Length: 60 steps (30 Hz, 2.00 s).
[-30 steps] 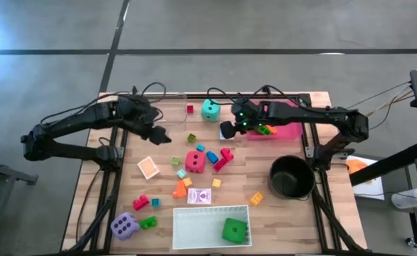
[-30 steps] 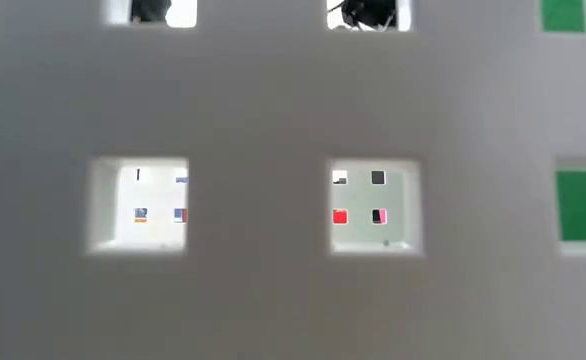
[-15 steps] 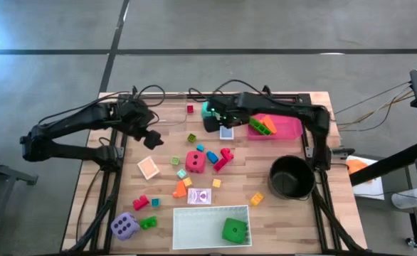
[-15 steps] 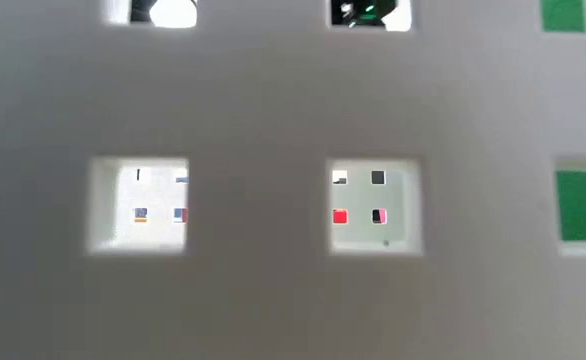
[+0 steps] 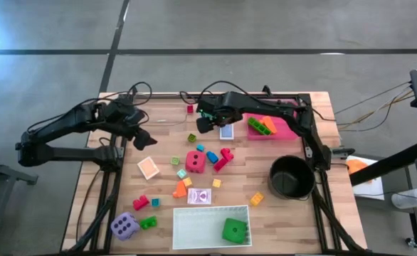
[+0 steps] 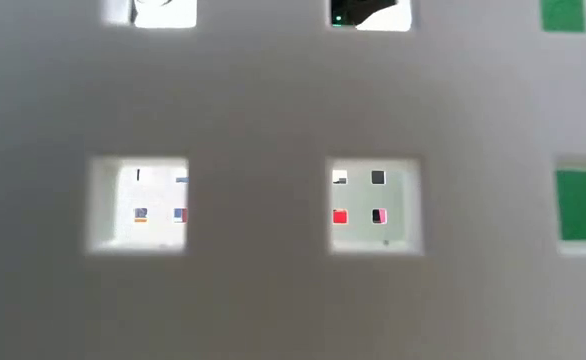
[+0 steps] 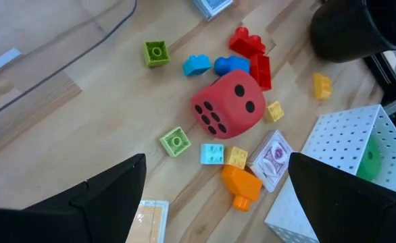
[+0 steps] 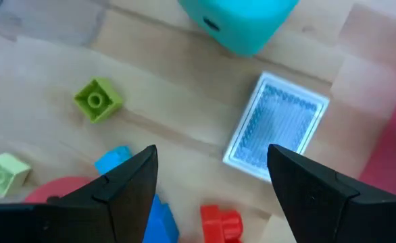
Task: Pick & Place Toys
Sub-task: Put the blue deck of cards into the transparent bin
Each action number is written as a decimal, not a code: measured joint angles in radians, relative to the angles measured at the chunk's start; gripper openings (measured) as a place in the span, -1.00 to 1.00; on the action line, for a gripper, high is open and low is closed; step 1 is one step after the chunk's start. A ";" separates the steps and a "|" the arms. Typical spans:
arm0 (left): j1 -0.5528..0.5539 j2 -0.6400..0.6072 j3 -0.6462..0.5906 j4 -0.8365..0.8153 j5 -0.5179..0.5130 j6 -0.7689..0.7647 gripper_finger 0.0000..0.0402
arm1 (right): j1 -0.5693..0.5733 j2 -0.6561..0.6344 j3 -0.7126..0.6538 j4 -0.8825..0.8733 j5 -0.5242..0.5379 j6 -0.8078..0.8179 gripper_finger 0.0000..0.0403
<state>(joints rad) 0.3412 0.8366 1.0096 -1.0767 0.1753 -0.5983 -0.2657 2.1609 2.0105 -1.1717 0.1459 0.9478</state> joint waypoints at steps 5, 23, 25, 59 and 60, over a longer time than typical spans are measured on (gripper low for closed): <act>0.000 0.001 0.000 -0.001 0.000 0.005 0.81 | -0.001 -0.006 -0.018 -0.007 -0.001 0.094 0.35; 0.000 0.003 0.000 -0.003 0.000 0.044 0.81 | 0.001 -0.010 -0.130 0.002 -0.045 0.138 0.96; 0.000 0.003 0.000 -0.006 0.000 0.050 0.81 | 0.001 -0.010 -0.143 0.004 -0.041 0.140 0.92; 0.000 0.004 0.000 -0.016 0.001 0.019 0.81 | -0.030 -0.001 -0.341 0.207 -0.031 0.351 0.80; 0.000 0.004 0.000 -0.016 0.001 0.019 0.81 | -0.030 0.000 -0.342 0.211 -0.032 0.352 0.80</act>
<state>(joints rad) 0.3416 0.8402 1.0096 -1.0927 0.1761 -0.5793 -0.2958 2.1613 1.6685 -0.9611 0.1144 1.3000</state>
